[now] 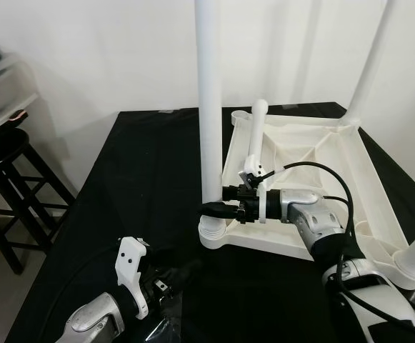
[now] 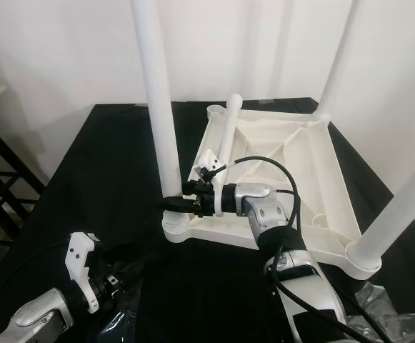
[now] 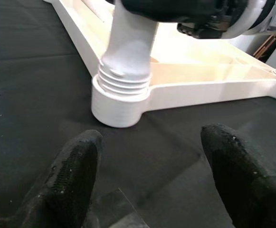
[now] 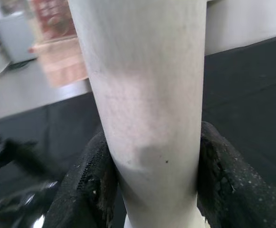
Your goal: Building children table
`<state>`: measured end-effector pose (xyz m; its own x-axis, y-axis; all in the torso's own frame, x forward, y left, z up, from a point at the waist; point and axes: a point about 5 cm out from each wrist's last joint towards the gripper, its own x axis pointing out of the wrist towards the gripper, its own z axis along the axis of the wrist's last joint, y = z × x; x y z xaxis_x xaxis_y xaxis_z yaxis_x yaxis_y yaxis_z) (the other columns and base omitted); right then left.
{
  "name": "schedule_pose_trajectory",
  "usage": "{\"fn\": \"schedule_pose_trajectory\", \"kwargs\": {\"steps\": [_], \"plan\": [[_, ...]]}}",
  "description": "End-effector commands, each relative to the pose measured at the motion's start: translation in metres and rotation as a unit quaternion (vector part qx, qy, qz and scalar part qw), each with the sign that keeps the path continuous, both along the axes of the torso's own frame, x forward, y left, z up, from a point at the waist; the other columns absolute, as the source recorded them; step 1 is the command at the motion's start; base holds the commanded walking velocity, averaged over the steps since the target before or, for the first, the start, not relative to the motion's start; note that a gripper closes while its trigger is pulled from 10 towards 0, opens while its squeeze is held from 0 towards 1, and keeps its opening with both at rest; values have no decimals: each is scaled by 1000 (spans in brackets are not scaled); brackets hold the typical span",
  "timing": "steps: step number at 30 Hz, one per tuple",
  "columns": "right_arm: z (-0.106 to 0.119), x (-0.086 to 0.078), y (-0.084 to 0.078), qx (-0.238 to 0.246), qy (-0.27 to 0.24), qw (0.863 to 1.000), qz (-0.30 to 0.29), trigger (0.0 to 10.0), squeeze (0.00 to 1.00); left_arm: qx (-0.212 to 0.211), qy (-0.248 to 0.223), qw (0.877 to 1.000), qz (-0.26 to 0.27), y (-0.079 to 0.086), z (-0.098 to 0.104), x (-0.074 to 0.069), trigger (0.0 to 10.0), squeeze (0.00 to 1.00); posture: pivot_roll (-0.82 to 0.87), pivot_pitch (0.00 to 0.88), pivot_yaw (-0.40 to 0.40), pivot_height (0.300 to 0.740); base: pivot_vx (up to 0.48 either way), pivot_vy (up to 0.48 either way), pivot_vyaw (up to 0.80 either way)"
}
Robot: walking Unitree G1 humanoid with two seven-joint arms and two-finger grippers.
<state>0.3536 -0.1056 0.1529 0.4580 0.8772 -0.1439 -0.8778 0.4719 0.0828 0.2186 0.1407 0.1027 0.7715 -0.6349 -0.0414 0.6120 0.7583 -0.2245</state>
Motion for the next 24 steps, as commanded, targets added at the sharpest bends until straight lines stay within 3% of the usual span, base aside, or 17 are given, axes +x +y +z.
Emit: {"fn": "schedule_pose_trajectory", "kwargs": {"steps": [1, 2, 4, 9, 15, 16, 17, 18, 19, 23, 24], "plan": [[-17, 2, -8, -2, 38, 985, -166, 0, 0, 6, 3, 1000, 6, 4, -2, -2, 10000, 0, -10, 5, 11, 740, 0, 0, 0], [-38, -22, 5, -7, 70, 972, -226, 0, 0, 6, 3, 1000, 8, 5, -1, -2, 10000, 0, -34, 22, 39, 740, 0, 0, 0], [-55, -62, 33, -62, 71, 982, -162, 0, 0, 7, 3, 1000, 11, 7, -1, -1, 10000, 0, -41, 19, 45, 740, 0, 0, 0], [-53, -43, 25, -27, 82, 974, -209, 0, 0, 8, 3, 1000, 19, 9, -1, -1, 10000, 0, -28, 16, 34, 740, 0, 0, 0], [-53, -44, 27, -25, 84, 974, -208, 0, 0, 9, 1, 1000, 29, 10, 0, 0, 10000, 0, -28, 16, 34, 740, 0, 0, 0], [-54, -45, 27, -29, 91, 973, -210, 9059, 0, 8, 2, 1000, 29, 10, 0, 0, 10000, 0, -20, 12, 30, 740, 0, 0, 0], [-52, -44, 28, -29, 92, 975, -199, 10000, 541, 8, 3, 1000, 27, 10, -1, 0, 10000, 0, -19, 11, 31, 740, 0, 0, 0], [-52, -44, 28, -29, 92, 975, -199, 10000, 541, 8, 3, 1000, 27, 10, -1, 0, 10000, 0, -19, 11, 31, 740, 0, 0, 0], [-46, -48, 32, -26, 90, 981, -172, 10000, 1000, 7, 3, 1000, 26, 9, 0, 0, 10000, 0, -15, 12, 32, 740, 0, 0, 0], [-32, -51, 38, -11, 82, 991, -108, 10000, 1000, 6, 4, 1000, 25, 9, 0, 0, 10000, 0, -13, 9, 31, 740, 0, 0, 0], [-21, -49, 39, 1, 67, 996, -56, 10000, 1000, 5, 4, 1000, 24, 8, 0, 0, 10000, 0, -11, 7, 32, 740, 0, 0, 0]]}}
